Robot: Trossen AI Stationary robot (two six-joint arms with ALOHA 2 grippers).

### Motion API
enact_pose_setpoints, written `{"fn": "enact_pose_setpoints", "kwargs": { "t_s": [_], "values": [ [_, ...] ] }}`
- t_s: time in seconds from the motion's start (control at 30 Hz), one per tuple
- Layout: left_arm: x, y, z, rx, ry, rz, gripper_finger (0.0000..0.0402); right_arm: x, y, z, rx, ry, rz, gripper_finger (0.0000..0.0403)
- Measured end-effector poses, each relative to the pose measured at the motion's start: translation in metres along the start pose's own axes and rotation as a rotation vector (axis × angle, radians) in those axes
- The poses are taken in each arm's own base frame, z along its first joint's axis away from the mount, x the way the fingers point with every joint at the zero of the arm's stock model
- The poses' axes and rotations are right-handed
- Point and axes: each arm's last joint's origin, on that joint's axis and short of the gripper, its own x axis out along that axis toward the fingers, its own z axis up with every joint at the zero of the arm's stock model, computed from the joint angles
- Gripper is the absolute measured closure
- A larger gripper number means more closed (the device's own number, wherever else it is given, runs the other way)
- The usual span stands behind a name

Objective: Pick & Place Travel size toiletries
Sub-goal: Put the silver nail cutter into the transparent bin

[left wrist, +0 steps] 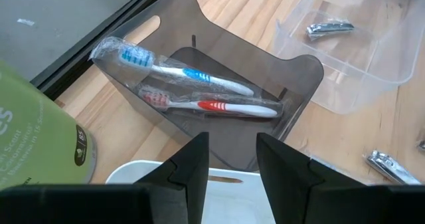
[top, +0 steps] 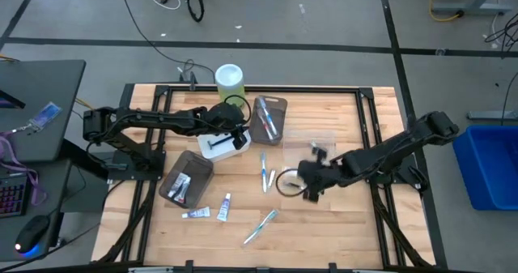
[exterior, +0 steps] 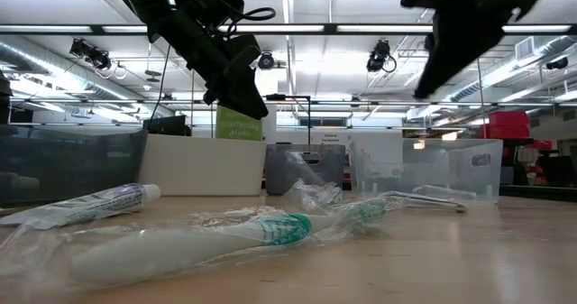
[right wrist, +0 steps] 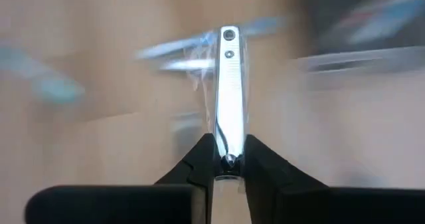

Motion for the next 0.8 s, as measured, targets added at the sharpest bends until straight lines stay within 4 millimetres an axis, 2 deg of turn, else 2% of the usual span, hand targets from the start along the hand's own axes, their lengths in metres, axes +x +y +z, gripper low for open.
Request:
{"fn": "enact_pose_setpoints", "kwargs": {
  "t_s": [0.1, 0.23, 0.37, 0.53, 0.63, 0.8],
  "values": [
    [0.0, 0.0, 0.0, 0.0, 0.0, 0.0, 0.0269, -0.014, -0.019, 0.0, -0.022, -0.058, -0.26, 0.034],
    [0.0, 0.0, 0.0, 0.0, 0.0, 0.0, 0.0269, -0.013, -0.045, -0.008, -0.049, 0.023, -0.458, 0.0321],
    [0.0, 0.0, 0.0, 0.0, 0.0, 0.0, 0.0269, 0.009, -0.067, -0.021, 0.038, 0.165, -0.418, 0.0333],
    [0.0, 0.0, 0.0, -0.002, 0.0, 0.0, 0.0269, 0.04, -0.084, -0.039, 0.139, 0.203, -0.28, 0.0345],
    [0.0, 0.0, 0.0, -0.013, 0.0, 0.0, 0.0269, 0.05, -0.089, -0.045, 0.135, 0.2, -0.24, 0.0331],
    [0.0, 0.0, 0.0, -0.029, 0.001, -0.001, 0.0269, 0.052, -0.094, -0.046, 0.108, 0.215, -0.233, 0.028]
  ]
}}
